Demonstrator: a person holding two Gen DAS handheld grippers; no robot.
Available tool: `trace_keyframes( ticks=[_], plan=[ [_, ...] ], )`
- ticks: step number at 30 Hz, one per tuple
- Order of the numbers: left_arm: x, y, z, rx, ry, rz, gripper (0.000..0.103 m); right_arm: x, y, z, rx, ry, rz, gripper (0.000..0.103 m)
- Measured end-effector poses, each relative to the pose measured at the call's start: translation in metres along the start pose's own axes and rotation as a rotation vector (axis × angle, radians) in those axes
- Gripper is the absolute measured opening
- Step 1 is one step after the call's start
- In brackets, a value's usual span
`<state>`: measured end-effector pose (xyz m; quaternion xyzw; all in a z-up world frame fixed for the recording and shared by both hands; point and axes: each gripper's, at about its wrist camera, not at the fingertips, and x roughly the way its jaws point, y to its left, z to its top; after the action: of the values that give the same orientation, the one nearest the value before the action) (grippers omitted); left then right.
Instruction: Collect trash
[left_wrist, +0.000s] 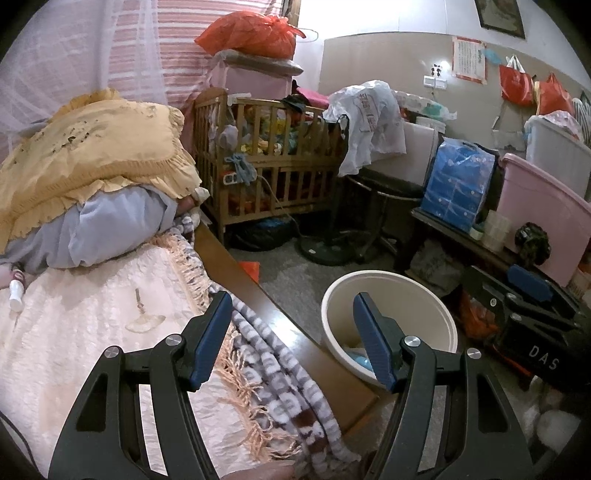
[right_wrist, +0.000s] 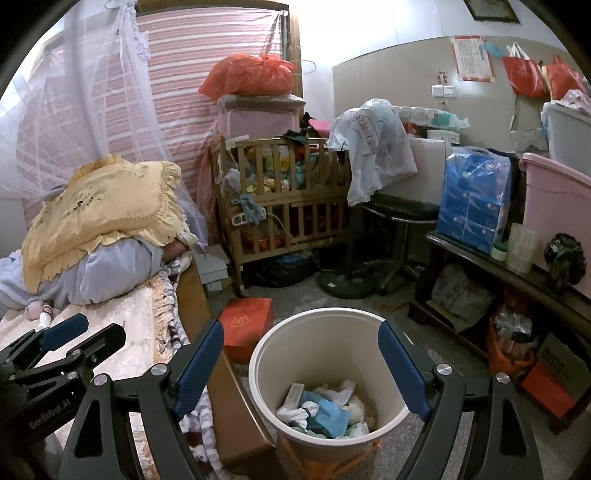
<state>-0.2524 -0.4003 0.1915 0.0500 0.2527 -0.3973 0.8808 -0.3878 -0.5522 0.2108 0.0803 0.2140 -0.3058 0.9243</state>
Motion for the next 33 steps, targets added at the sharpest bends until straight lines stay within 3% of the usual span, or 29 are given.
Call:
trace_keyframes(
  ticks=[33],
  plan=[
    [0.0050,-0.0020,-0.0006,-0.002,0.013,-0.009,0.067,0.0049,-0.0011,-0.0022,0.003,0.013,0.003,0.085]
  ],
)
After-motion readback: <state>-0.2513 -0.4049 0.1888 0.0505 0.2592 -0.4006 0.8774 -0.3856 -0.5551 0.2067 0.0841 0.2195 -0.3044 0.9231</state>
